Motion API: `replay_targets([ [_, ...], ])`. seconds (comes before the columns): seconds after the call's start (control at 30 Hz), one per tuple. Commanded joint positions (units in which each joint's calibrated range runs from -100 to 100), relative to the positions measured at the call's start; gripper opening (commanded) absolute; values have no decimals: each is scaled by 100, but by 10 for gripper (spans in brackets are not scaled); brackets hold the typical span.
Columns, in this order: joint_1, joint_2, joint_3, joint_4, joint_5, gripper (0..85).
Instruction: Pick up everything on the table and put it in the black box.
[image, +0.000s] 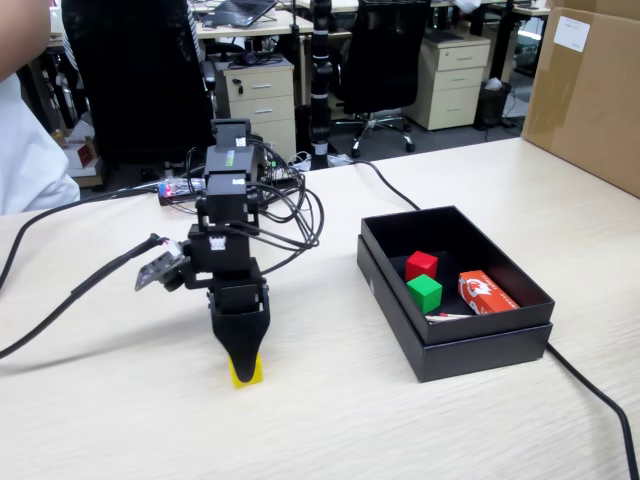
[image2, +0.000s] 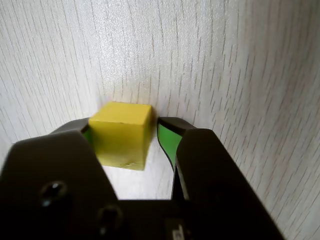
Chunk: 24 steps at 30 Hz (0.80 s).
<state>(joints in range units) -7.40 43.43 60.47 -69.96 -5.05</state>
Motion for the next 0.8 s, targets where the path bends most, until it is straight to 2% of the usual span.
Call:
replay_targets([
  [0.0,-39,-115,480,54,-29,128],
  [0.03,-39,-126,535,54,-15,37],
  [0.07,-44,-161,544,54,-10,9],
  [0.17,-49,-505,362,-32,0,9],
  [0.4,269,-3373,-1233,-50,161,9],
  [0.5,718,-5163,-2240,-58,317,9],
  [0.63,1284,-6322,-2865,-58,488,9],
  [0.77,1939,-6621,-2856,-58,742,9],
])
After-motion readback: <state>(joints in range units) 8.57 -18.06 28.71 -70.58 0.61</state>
